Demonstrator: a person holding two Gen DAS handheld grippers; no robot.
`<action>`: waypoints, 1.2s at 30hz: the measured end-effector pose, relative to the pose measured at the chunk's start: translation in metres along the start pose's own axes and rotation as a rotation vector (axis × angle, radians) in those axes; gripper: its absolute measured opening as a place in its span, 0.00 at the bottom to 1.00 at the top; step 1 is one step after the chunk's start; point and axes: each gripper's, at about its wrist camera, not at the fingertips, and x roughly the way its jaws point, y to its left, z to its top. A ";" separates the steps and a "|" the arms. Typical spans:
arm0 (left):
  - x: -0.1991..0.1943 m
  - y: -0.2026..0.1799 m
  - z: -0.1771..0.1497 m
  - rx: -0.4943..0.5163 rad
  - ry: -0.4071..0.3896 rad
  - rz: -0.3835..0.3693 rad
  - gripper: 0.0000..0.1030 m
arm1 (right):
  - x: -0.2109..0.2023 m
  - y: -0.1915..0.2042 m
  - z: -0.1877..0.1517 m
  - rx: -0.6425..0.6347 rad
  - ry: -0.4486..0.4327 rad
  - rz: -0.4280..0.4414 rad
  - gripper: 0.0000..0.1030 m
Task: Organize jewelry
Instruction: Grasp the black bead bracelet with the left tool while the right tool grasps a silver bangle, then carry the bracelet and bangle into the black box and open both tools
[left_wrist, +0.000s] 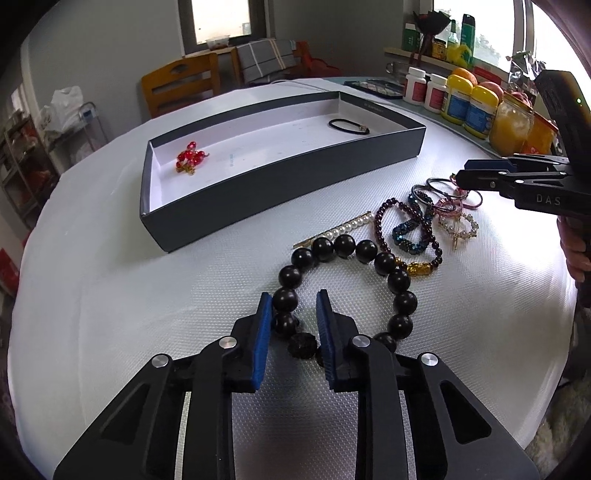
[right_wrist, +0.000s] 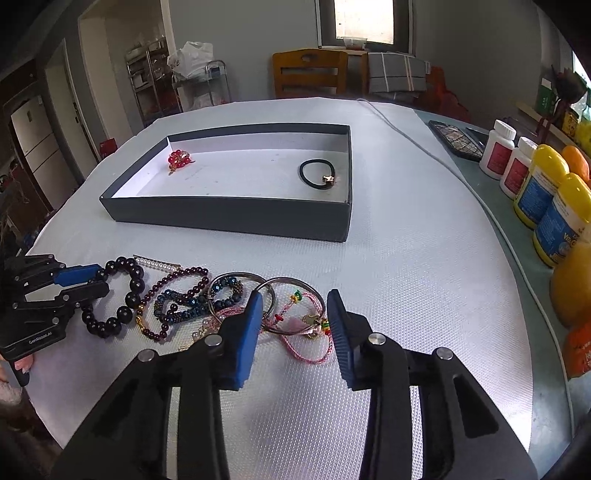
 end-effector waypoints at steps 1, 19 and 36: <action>0.000 0.001 0.000 -0.004 0.000 -0.004 0.25 | 0.000 0.001 0.000 -0.004 0.000 0.006 0.35; 0.000 0.005 0.000 -0.013 -0.001 -0.009 0.22 | 0.021 0.035 0.001 -0.164 0.073 0.006 0.04; -0.013 0.015 0.002 -0.050 -0.039 0.012 0.14 | -0.023 0.004 0.029 -0.041 -0.068 0.075 0.02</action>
